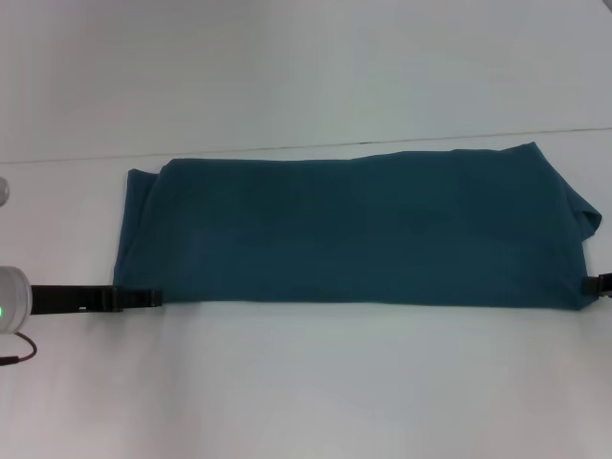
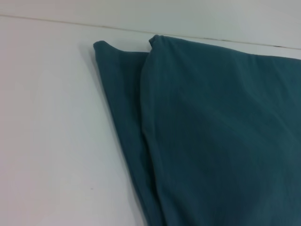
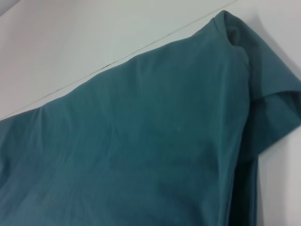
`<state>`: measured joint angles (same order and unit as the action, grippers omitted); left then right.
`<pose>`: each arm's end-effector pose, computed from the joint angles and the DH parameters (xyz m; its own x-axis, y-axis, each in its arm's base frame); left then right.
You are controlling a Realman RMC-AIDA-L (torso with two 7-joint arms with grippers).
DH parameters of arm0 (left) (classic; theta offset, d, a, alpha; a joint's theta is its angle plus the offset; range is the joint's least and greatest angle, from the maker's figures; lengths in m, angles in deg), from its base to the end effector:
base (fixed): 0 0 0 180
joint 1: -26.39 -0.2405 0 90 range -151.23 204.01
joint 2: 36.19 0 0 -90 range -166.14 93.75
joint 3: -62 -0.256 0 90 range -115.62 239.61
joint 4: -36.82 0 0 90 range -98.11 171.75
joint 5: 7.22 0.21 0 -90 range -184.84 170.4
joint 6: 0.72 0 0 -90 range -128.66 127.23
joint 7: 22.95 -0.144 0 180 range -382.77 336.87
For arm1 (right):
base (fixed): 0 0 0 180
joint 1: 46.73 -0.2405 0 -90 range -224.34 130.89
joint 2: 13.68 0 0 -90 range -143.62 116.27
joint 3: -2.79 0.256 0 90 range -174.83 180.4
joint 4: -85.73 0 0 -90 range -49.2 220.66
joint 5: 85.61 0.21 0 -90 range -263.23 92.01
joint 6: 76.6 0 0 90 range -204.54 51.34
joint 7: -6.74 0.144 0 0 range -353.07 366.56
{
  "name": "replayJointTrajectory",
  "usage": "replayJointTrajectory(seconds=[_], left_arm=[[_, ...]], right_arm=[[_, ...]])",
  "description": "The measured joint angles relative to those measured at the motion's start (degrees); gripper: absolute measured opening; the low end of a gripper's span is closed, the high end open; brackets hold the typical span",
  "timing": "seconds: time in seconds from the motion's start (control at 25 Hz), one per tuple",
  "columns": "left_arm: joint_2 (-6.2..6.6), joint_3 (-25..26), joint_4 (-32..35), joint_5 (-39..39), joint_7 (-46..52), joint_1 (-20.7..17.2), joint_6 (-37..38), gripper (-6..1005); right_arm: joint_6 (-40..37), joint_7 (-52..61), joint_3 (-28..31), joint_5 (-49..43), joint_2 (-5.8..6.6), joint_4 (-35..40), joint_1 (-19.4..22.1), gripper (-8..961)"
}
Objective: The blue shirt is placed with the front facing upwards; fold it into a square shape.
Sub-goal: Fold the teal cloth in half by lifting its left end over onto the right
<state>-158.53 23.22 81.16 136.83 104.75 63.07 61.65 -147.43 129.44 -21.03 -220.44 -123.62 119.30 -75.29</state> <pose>-0.2968 0.3872 -0.0018 0.4490 0.8098 0.3777 0.8731 -0.3077 -0.3781 0.3833 0.3378 0.0790 0.1680 -0.8018 -0.5736 -0.9777 -0.0613 -0.2007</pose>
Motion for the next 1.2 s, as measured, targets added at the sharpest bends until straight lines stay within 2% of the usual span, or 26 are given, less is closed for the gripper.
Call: replayJointTrajectory(seconds=[0.32, 0.8, 1.2], left_arm=[[-0.60, -0.46, -0.05, -0.17, -0.02, 0.59, -0.61, 893], [-0.79, -0.42, 0.03, -0.03, -0.09, 1.74, -0.77, 887], [-0.29, -0.30, 0.53, 0.09, 0.25, 1.09, -0.71, 883]], right_arm=[[-0.03, 0.00, 0.00, 0.00, 0.00, 0.04, 0.01, 1], [-0.28, 0.00, 0.06, 0.09, 0.00, 0.17, 0.00, 1], [-0.27, 0.00, 0.09, 0.71, 0.00, 0.18, 0.00, 1]])
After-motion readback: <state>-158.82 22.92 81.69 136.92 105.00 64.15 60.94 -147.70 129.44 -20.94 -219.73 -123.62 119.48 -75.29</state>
